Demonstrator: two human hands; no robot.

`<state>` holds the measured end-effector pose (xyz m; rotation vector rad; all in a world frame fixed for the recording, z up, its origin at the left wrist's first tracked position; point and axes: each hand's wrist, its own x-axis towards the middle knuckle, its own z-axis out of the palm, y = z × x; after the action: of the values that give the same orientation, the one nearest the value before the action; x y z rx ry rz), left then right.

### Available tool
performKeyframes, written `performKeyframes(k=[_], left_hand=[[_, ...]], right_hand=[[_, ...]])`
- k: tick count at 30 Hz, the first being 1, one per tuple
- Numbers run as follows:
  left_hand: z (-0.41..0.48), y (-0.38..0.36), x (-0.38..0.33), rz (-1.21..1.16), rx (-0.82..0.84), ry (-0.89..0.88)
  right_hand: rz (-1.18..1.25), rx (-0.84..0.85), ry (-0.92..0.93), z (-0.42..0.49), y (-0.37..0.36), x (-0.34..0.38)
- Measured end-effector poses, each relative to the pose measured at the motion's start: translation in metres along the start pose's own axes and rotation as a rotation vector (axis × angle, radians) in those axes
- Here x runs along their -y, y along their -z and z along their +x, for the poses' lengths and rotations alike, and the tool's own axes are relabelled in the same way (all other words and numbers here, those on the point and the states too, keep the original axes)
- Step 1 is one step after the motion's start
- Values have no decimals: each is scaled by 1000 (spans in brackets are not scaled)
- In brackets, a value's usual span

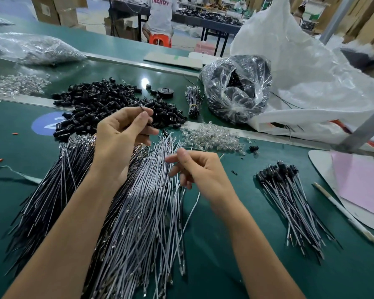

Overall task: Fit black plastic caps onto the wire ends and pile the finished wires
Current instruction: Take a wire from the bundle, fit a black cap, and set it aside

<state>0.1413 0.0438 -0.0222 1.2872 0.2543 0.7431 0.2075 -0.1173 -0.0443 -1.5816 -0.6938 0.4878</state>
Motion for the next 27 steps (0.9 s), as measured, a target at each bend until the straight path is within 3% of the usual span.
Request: performKeyframes(k=[3,6,9,11,16,18,20,22,25,27], left_hand=[[-4,-4,0,36,258,-61],[-10,-9,1,157,484,-99],[-8,-5,-1,333,564,-23],[-5,0,-2,432,518,7],[-1,8,4,753,161,11],[1,13,5,930,119,-9],[1,15,5,961,153,74],[1,16,6,1010,144,97],[3,20,3,1131,71,59],[3,24,2,1179,73,108]], right_hand=[[424,55,-96,1,-2,5],[738,-102,-116,4,4,8],[848,-234,-140,4,12,6],[826,-309,-151,3,17,3],[619,-340,-238,3,22,-4],[487,-313,-271,4,21,-7],[161,-308,-238,3,20,-10],[-243,-254,-94,1,19,-12],[-543,2,41,-4,5,-13],[-731,63,69,-5,-4,-16]])
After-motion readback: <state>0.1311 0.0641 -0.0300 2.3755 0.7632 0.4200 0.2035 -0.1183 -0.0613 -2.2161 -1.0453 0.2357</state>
